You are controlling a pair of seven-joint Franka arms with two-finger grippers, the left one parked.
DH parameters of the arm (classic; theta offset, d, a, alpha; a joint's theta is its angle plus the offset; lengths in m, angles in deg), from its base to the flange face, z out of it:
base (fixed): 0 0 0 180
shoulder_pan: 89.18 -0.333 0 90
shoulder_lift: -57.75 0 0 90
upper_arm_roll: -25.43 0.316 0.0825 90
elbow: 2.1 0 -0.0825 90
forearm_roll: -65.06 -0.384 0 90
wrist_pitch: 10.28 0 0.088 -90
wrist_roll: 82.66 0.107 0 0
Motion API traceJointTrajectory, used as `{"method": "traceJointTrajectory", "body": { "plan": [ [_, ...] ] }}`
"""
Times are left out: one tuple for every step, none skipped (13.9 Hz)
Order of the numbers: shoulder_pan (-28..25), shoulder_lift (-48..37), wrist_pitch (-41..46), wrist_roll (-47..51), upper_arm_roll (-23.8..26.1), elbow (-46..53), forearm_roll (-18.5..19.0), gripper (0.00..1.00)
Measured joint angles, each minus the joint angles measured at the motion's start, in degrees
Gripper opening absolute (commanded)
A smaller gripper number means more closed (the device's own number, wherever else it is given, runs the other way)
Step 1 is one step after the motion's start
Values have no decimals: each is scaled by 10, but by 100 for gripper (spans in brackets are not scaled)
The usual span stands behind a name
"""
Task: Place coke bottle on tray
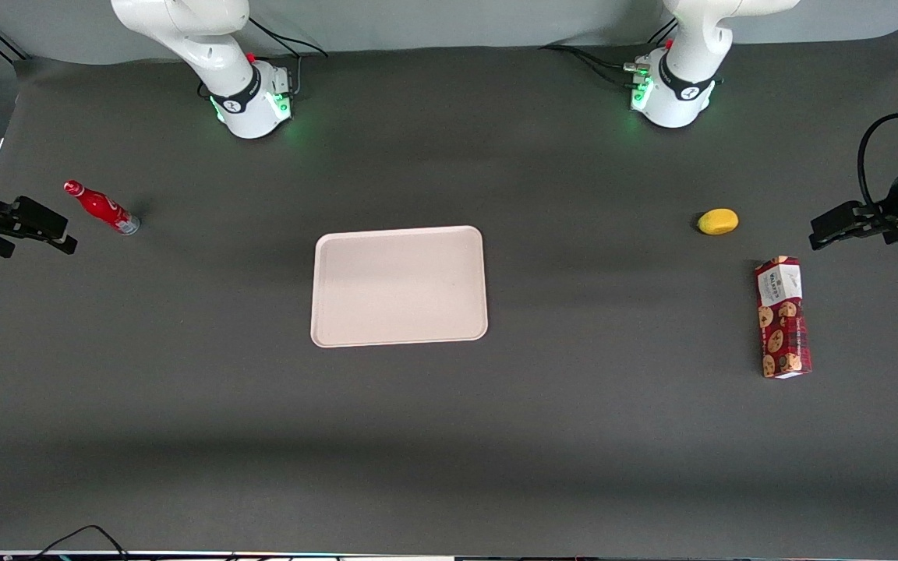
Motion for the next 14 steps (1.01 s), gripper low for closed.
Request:
{"method": "traceJointTrajectory", "body": {
  "plan": [
    [0,0,0,0,0,0,0,100],
    [0,0,2,0,0,0,0,100],
    [0,0,4,0,0,0,0,100],
    [0,0,6,0,0,0,0,100],
    [1,0,7,0,0,0,-1,100],
    [1,0,8,0,0,0,-1,100],
    [1,0,9,0,0,0,-2,100],
    [1,0,11,0,0,0,-2,100],
    [1,0,11,0,0,0,-2,100],
    [1,0,12,0,0,0,-2,100],
    [1,0,14,0,0,0,-2,100],
    [1,0,16,0,0,0,-2,100],
    [1,0,17,0,0,0,-2,100],
    [1,0,17,0,0,0,-2,100]
  ]
}}
